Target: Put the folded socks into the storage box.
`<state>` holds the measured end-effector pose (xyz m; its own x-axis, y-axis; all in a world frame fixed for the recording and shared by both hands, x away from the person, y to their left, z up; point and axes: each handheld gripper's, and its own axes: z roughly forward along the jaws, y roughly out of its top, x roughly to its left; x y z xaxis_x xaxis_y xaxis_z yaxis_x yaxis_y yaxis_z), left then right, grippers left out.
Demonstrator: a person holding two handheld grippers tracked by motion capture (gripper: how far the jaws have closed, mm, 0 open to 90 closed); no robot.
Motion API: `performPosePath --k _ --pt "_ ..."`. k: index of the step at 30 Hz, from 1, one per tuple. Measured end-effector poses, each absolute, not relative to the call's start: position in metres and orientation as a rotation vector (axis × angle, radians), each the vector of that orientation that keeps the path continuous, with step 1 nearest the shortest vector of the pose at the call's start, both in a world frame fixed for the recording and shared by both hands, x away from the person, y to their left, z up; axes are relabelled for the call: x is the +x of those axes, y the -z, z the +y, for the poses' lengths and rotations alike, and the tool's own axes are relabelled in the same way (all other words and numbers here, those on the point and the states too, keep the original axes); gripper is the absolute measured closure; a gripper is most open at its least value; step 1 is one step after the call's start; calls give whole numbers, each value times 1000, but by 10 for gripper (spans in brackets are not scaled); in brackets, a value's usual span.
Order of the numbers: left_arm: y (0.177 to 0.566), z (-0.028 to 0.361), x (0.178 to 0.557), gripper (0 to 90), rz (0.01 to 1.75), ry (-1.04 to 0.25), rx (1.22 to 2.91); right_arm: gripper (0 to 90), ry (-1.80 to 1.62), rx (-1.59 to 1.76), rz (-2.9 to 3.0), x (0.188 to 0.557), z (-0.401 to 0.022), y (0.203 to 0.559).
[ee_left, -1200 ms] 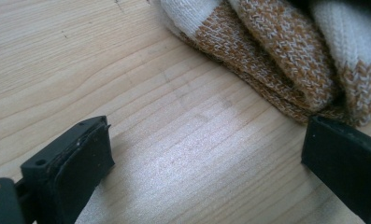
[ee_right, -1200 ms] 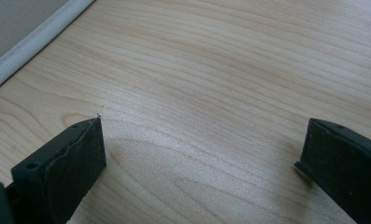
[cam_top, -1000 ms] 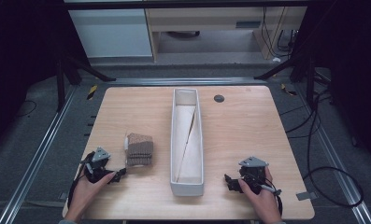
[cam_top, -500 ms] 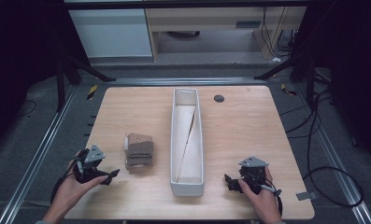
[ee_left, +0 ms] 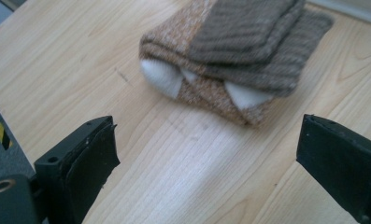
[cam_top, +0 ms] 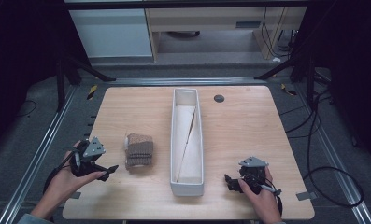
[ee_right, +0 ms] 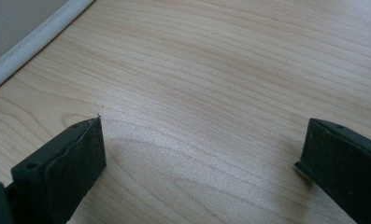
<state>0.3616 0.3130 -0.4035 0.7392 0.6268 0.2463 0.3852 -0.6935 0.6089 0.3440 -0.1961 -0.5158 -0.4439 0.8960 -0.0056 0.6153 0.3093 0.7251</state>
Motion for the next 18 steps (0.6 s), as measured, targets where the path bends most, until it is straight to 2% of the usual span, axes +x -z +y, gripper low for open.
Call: performPosePath --k 18 --pt "375 266 377 47 587 -593 2513 4 -928 1344 2172 344 -196 516"
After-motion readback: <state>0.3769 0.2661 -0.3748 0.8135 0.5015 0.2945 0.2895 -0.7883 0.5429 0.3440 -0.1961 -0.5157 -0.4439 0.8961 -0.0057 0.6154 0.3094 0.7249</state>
